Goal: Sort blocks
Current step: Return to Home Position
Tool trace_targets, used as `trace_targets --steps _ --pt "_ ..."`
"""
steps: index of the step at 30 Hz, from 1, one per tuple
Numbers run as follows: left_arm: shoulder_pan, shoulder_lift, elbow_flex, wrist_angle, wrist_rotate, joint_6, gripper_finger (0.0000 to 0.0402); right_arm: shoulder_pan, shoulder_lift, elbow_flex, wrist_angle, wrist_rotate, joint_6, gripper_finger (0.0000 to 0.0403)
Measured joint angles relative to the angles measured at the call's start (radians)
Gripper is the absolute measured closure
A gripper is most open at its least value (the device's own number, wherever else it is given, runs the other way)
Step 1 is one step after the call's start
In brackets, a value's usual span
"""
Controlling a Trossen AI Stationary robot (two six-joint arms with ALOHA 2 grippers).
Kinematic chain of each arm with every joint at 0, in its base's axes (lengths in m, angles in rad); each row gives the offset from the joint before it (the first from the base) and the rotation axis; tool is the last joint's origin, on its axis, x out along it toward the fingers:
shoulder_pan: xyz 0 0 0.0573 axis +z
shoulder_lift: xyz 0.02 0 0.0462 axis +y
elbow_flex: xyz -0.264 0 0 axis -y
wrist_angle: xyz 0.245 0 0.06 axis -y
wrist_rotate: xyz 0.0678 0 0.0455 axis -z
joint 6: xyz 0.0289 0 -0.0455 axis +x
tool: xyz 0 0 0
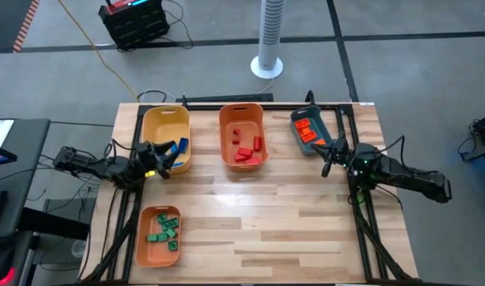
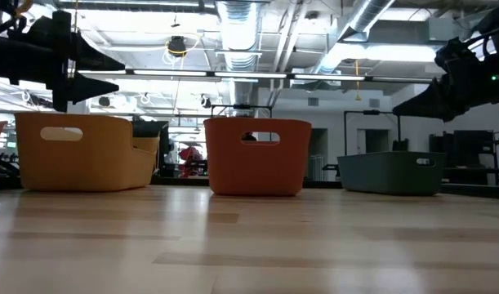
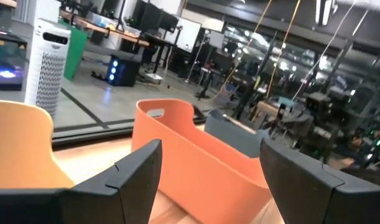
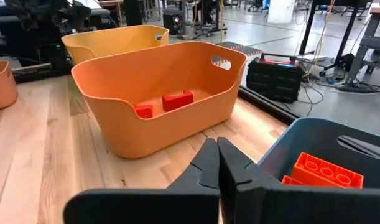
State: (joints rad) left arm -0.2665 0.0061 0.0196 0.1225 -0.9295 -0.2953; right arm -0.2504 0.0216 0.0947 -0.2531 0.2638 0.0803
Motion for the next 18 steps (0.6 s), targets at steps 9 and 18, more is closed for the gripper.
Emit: trace_targets --steps 9,18 --pt "0.000 0.000 0.000 -0.040 0.000 0.124 0.0141 0.000 0.000 0.000 0.000 0.000 -0.002 0.0397" --pt "0.000 0.000 0.000 -0.074 -0.003 0.119 0.0141 0.000 0.000 -0.001 0.000 0.000 -0.002 0.0397"
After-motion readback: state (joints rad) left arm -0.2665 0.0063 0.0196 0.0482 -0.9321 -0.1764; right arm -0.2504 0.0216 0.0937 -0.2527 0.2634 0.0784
